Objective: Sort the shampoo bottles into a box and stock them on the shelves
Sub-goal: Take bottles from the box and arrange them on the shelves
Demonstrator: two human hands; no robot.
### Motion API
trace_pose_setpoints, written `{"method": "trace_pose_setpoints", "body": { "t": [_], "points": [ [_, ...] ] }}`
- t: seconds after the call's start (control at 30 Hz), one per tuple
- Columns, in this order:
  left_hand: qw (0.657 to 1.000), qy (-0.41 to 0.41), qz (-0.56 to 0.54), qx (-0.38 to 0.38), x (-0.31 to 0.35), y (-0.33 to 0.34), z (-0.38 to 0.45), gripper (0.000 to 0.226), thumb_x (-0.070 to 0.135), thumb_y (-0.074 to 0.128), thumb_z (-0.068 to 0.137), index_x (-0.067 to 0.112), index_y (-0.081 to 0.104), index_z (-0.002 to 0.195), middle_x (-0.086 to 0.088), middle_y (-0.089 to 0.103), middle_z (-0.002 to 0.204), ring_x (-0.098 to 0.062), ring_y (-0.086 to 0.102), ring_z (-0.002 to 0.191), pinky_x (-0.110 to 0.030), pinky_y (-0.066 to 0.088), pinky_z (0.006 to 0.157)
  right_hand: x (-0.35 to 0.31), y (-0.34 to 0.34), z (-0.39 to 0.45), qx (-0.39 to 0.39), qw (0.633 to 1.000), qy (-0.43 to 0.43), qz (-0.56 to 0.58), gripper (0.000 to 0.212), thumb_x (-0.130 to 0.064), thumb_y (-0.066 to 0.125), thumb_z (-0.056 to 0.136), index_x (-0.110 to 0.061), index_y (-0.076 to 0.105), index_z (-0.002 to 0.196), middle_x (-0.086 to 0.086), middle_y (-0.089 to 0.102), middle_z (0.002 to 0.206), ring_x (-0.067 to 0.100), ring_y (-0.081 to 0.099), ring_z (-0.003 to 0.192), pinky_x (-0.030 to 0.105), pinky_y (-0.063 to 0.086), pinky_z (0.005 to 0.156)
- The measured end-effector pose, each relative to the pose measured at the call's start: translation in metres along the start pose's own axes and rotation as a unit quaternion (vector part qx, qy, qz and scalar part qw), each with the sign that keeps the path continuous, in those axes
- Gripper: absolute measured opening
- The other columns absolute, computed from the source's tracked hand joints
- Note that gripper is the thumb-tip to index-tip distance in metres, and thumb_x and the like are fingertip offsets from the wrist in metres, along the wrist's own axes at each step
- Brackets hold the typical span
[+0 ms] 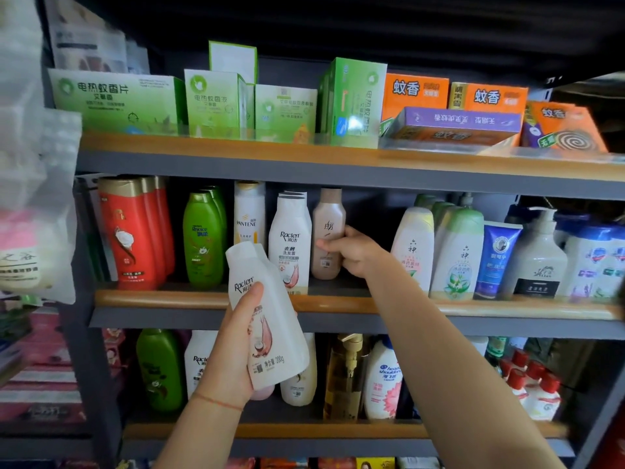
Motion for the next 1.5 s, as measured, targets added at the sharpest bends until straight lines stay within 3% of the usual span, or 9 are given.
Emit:
{"method": "trace_pose_setpoints", "body": {
  "t": [0.17, 0.3, 0.43, 0.57, 0.9, 1.13, 1.27, 1.4, 1.5],
  "points": [
    [1.000, -0.002, 0.002, -0.007, 0.001, 0.001, -0.002, 0.066, 0.045, 0.070, 0.071, 0.016, 0.062, 0.130, -0.019, 0.071, 0.107, -0.025, 0.072, 0.077, -0.041, 0.061, 0.070, -0.001, -0.002, -0.002, -0.001, 1.000, -0.005, -0.029, 0.056, 0.004, 0.076, 0.079, -0.005, 0.053, 0.130, 0.010, 0.066, 0.122, 0.024, 0.060, 0.115, 0.031, 0.047, 0.085],
    [1.000, 0.001, 0.001, -0.012, 0.002, 0.000, -0.002, 0.063, 0.044, 0.069, 0.073, 0.016, 0.063, 0.129, -0.017, 0.073, 0.102, -0.024, 0.073, 0.076, -0.041, 0.061, 0.070, -0.010, -0.019, -0.011, 0.068, 0.980, -0.059, -0.176, 0.065, -0.001, 0.074, 0.081, -0.006, 0.046, 0.140, 0.012, 0.060, 0.131, 0.029, 0.058, 0.120, 0.038, 0.050, 0.097],
    [1.000, -0.008, -0.001, -0.014, -0.001, -0.001, -0.002, 0.060, 0.045, 0.068, 0.074, 0.016, 0.065, 0.126, -0.018, 0.074, 0.097, -0.024, 0.074, 0.073, -0.038, 0.062, 0.064, -0.024, -0.027, -0.011, 0.136, 0.901, -0.042, -0.411, 0.059, -0.001, 0.055, 0.092, -0.003, 0.035, 0.147, 0.017, 0.049, 0.139, 0.034, 0.052, 0.125, 0.033, 0.046, 0.090],
    [1.000, -0.020, 0.011, -0.021, -0.002, -0.006, 0.001, 0.066, 0.047, 0.070, 0.072, 0.013, 0.064, 0.128, -0.020, 0.072, 0.103, -0.027, 0.073, 0.080, -0.039, 0.061, 0.067, -0.014, -0.020, -0.004, 0.110, 0.804, 0.031, -0.584, 0.045, -0.001, 0.049, 0.094, 0.002, 0.045, 0.139, 0.021, 0.047, 0.141, 0.034, 0.050, 0.127, 0.039, 0.044, 0.106],
    [0.999, -0.015, 0.015, -0.029, 0.000, -0.010, 0.004, 0.065, 0.046, 0.070, 0.070, 0.016, 0.064, 0.127, -0.017, 0.073, 0.103, -0.026, 0.073, 0.081, -0.043, 0.060, 0.076, -0.013, -0.005, -0.003, 0.014, 0.693, 0.057, -0.718, 0.028, -0.002, 0.061, 0.092, 0.004, 0.063, 0.119, 0.015, 0.062, 0.104, 0.028, 0.057, 0.093, 0.033, 0.045, 0.080],
    [0.998, -0.045, 0.034, -0.031, -0.006, -0.006, 0.002, 0.072, 0.051, 0.071, 0.064, 0.019, 0.063, 0.128, -0.018, 0.072, 0.109, -0.027, 0.073, 0.081, -0.043, 0.058, 0.068, 0.000, -0.009, 0.002, 0.024, 0.719, 0.069, -0.691, 0.052, -0.009, 0.058, 0.090, -0.001, 0.046, 0.140, 0.018, 0.058, 0.131, 0.033, 0.058, 0.106, 0.035, 0.049, 0.084],
    [0.999, -0.038, 0.019, -0.028, -0.005, -0.001, -0.001, 0.070, 0.048, 0.070, 0.067, 0.015, 0.063, 0.129, -0.019, 0.071, 0.107, -0.026, 0.074, 0.079, -0.040, 0.060, 0.063, -0.005, -0.011, 0.001, 0.054, 0.720, 0.029, -0.691, 0.034, -0.023, 0.053, 0.096, -0.004, 0.059, 0.124, 0.016, 0.060, 0.123, 0.035, 0.059, 0.109, 0.044, 0.051, 0.097],
    [0.999, -0.040, 0.007, -0.029, -0.006, 0.001, -0.004, 0.067, 0.045, 0.069, 0.069, 0.015, 0.063, 0.129, -0.019, 0.071, 0.106, -0.025, 0.074, 0.075, -0.039, 0.060, 0.057, -0.020, -0.012, -0.011, 0.060, 0.752, 0.008, -0.656, 0.024, -0.022, 0.049, 0.099, -0.003, 0.062, 0.104, 0.014, 0.062, 0.105, 0.028, 0.058, 0.088, 0.032, 0.048, 0.076],
    [0.998, -0.053, 0.017, -0.032, -0.010, 0.002, -0.005, 0.069, 0.049, 0.069, 0.069, 0.016, 0.063, 0.130, -0.017, 0.072, 0.102, -0.025, 0.073, 0.074, -0.038, 0.059, 0.058, -0.031, -0.010, -0.026, 0.088, 0.787, -0.019, -0.610, 0.039, -0.028, 0.044, 0.098, 0.000, 0.055, 0.124, 0.016, 0.060, 0.118, 0.030, 0.058, 0.095, 0.032, 0.040, 0.072]
  ]
}}
Point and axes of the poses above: each hand's wrist, its own z-axis towards the middle knuckle, its own y-axis out of the palm, x = y × z, the point moved 8 cm from there along z, towards the middle knuckle
